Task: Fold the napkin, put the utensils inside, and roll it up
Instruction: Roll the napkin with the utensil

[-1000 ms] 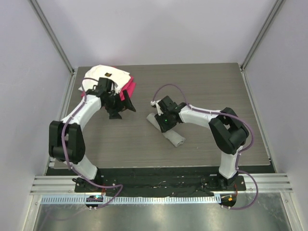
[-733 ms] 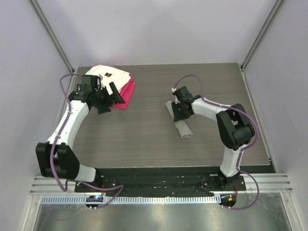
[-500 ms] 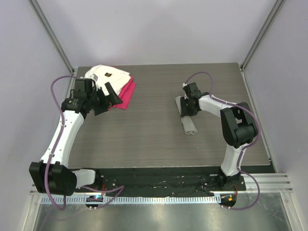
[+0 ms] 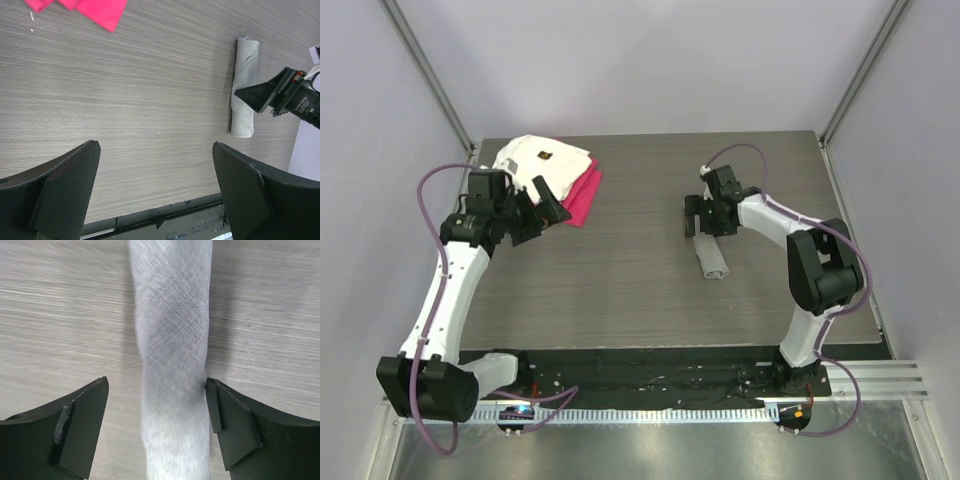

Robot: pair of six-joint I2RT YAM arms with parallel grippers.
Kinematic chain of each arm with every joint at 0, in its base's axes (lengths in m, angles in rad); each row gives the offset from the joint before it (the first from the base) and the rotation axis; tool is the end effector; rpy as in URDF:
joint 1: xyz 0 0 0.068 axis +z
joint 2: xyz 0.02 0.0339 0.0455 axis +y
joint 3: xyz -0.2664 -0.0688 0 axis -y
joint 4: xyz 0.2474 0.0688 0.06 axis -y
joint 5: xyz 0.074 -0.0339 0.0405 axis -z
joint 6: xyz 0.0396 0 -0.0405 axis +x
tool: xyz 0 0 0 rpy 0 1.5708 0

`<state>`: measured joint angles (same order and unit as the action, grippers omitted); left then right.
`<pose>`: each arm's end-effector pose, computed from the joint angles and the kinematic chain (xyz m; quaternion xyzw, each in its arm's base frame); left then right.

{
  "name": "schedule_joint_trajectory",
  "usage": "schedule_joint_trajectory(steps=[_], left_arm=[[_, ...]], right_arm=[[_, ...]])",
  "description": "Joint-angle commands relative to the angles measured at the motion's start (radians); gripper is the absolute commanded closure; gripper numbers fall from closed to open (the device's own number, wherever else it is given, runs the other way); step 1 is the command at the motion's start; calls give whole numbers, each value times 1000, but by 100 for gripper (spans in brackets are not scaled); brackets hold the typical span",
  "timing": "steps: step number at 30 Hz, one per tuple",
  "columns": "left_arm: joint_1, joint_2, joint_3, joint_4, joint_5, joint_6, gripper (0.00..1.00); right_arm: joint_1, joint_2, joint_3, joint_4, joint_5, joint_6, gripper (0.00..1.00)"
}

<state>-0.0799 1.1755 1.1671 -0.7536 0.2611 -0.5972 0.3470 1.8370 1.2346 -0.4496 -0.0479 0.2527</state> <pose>0.2449 -0.0299 0.3398 -0.1836 0.8943 -0.2425 0.3282 0.3607 0.1325 0.1812 -0.0517 0.9649 0.0979 0.2381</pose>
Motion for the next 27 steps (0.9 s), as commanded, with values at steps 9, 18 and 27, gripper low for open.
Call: schedule_joint_trajectory(steps=[9, 18, 27], left_arm=[[8, -198, 42, 17, -94, 14, 0], [8, -382, -79, 45, -203, 39, 0], [8, -470, -122, 4, -220, 21, 0]], right_arm=[[-3, -598, -156, 124, 175, 37, 11], [-3, -979, -552, 189, 341, 89, 10], [-5, -1047, -621, 181, 370, 80, 10]])
